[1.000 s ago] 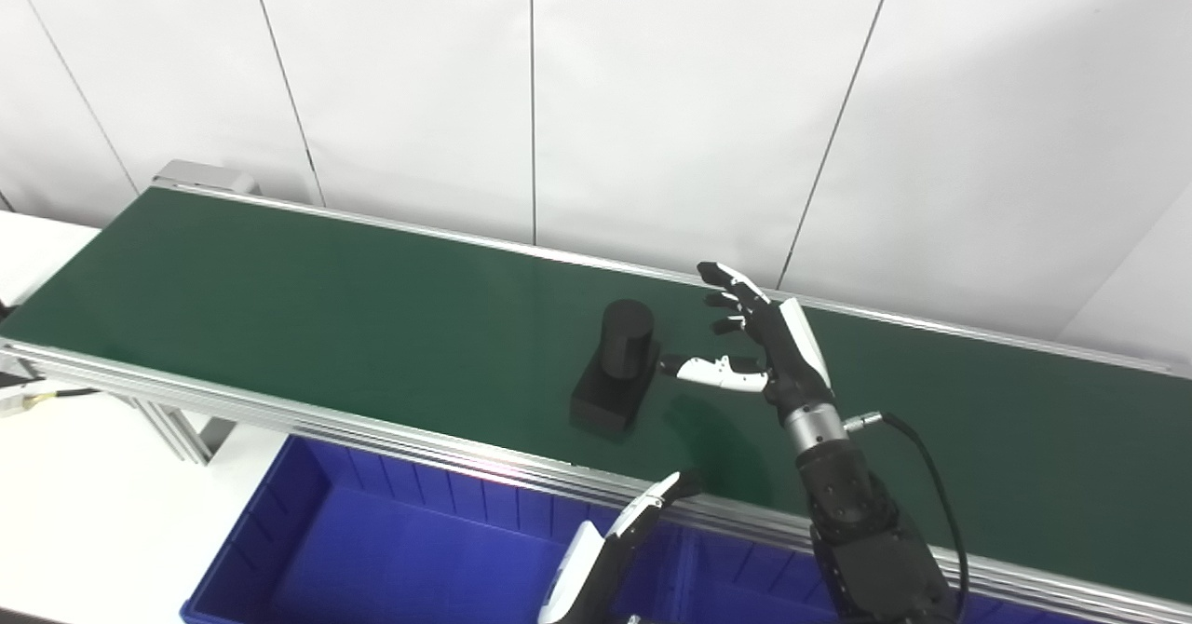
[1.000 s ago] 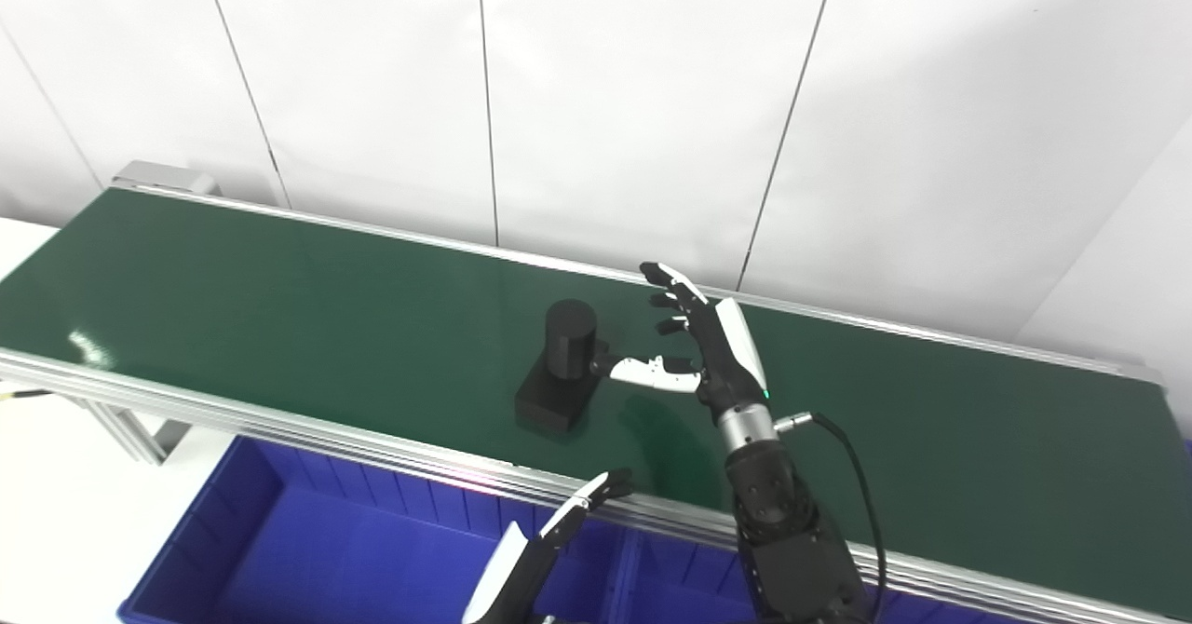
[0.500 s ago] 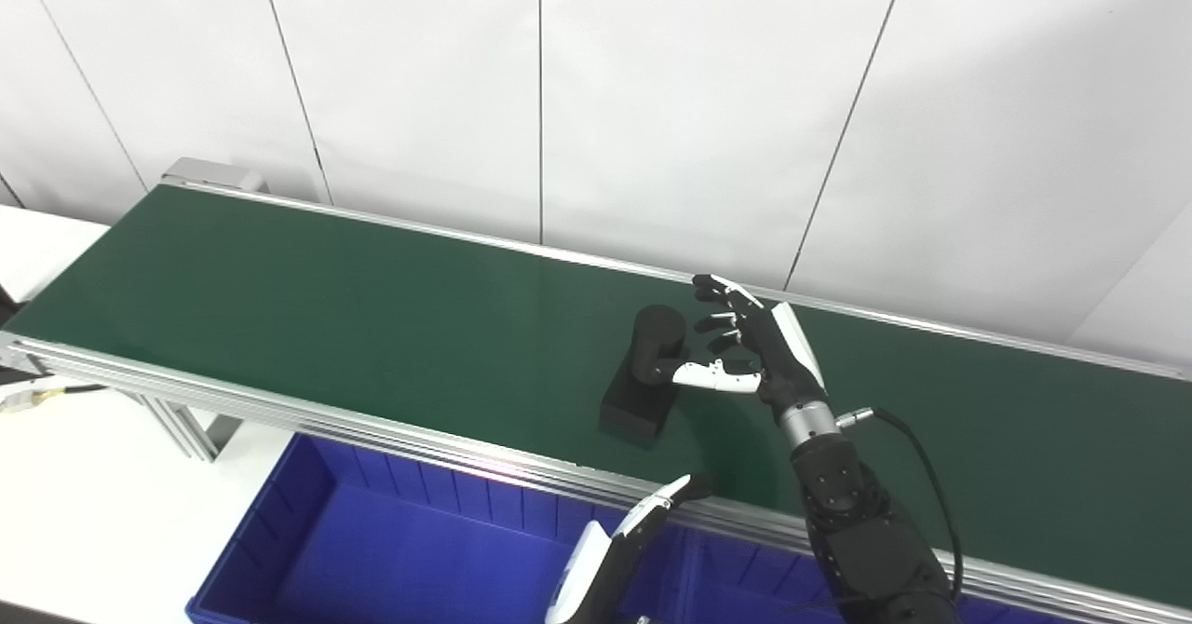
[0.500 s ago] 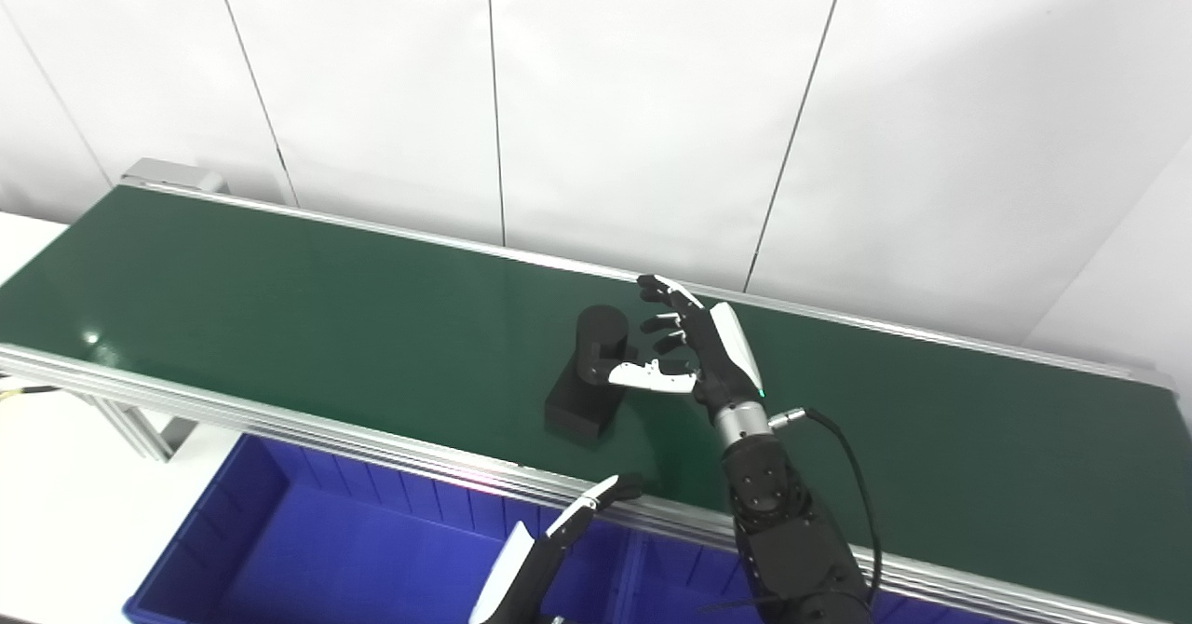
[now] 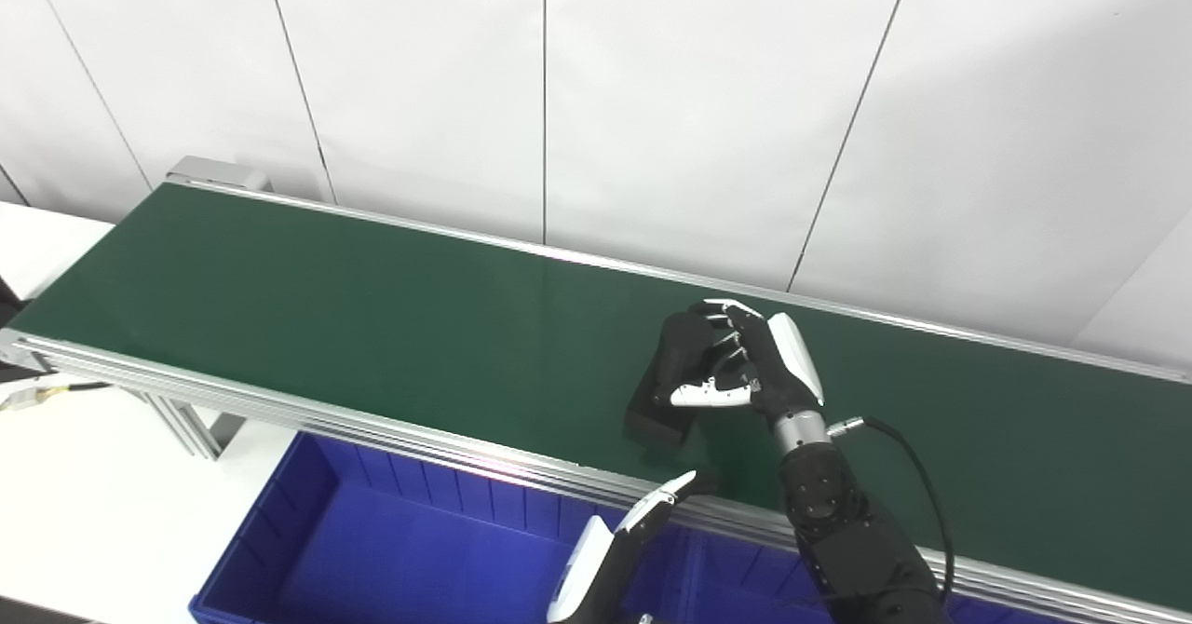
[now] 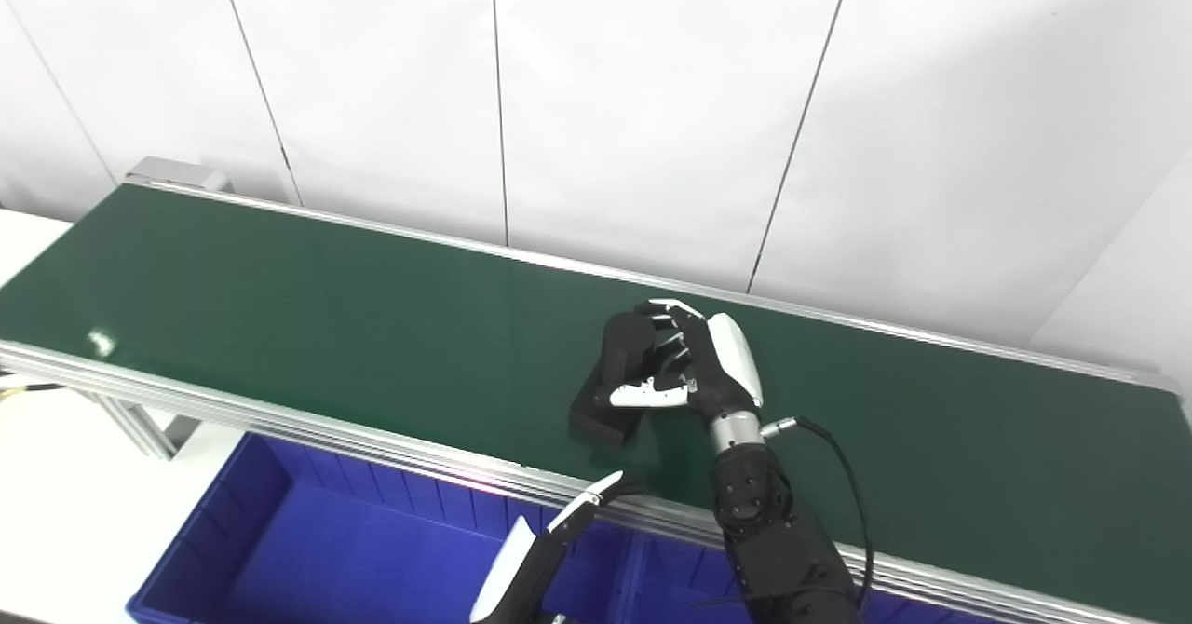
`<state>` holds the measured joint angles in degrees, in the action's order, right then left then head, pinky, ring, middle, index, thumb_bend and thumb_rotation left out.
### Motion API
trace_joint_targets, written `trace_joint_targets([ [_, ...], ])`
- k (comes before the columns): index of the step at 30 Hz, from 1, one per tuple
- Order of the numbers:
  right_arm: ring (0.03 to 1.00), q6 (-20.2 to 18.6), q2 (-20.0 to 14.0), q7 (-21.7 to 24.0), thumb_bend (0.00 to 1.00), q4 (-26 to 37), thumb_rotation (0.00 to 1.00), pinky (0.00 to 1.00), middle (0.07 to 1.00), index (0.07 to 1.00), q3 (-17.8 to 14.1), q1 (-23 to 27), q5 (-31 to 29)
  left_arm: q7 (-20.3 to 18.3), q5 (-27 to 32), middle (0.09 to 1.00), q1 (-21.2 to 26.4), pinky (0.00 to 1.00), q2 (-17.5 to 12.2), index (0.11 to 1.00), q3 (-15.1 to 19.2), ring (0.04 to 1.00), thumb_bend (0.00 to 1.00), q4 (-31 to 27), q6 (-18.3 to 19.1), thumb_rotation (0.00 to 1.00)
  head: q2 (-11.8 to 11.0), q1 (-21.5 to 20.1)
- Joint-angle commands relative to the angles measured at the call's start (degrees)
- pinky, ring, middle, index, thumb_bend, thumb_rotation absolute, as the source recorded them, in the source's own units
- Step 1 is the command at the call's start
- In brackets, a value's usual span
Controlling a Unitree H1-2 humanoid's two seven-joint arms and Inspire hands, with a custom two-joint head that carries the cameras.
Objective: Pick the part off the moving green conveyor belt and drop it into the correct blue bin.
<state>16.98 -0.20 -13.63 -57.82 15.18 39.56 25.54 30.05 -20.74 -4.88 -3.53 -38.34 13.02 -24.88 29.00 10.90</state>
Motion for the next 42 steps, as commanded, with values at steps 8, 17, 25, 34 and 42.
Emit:
trace_joint_targets([
  [8,0.363,-4.1,0.3,-2.4,0.51,1.9,0.00,0.31,0.476,0.555,2.0,2.1,2.3,-0.4,-0.7,0.865,-0.8,0.92,1.4,0.878,0.0,0.899,0.94,-2.2,-2.0,0.97,0.2,-0.4],
  [17,0.372,-3.6,-0.7,-1.3,0.51,3.0,0.00,0.31,0.476,0.544,2.6,1.5,2.1,-1.0,-0.3,0.864,-1.1,0.93,1.6,0.880,0.2,0.906,0.94,-2.2,-2.0,0.97,0.1,-0.6],
  [25,0.370,-2.7,-1.8,0.3,0.51,6.3,0.00,0.30,0.493,0.544,2.3,0.1,1.2,-1.4,-0.1,0.871,-0.9,0.94,1.7,0.885,0.3,0.911,0.93,-1.8,-2.0,0.98,0.3,-1.3],
  [34,0.372,-6.8,-3.6,6.5,0.51,27.9,0.00,0.27,0.496,0.549,-0.8,-7.0,-2.6,-2.0,0.6,0.873,-1.1,0.95,0.8,0.894,0.8,0.924,0.94,-2.9,-2.0,0.99,0.5,-6.7],
  [42,0.369,-11.9,-3.3,8.8,0.51,44.9,0.00,0.26,0.492,0.554,-4.5,-11.7,-5.0,-5.1,2.5,0.922,-1.5,1.00,-1.3,0.944,2.7,0.969,0.95,-5.1,-2.0,1.00,4.8,-12.4],
])
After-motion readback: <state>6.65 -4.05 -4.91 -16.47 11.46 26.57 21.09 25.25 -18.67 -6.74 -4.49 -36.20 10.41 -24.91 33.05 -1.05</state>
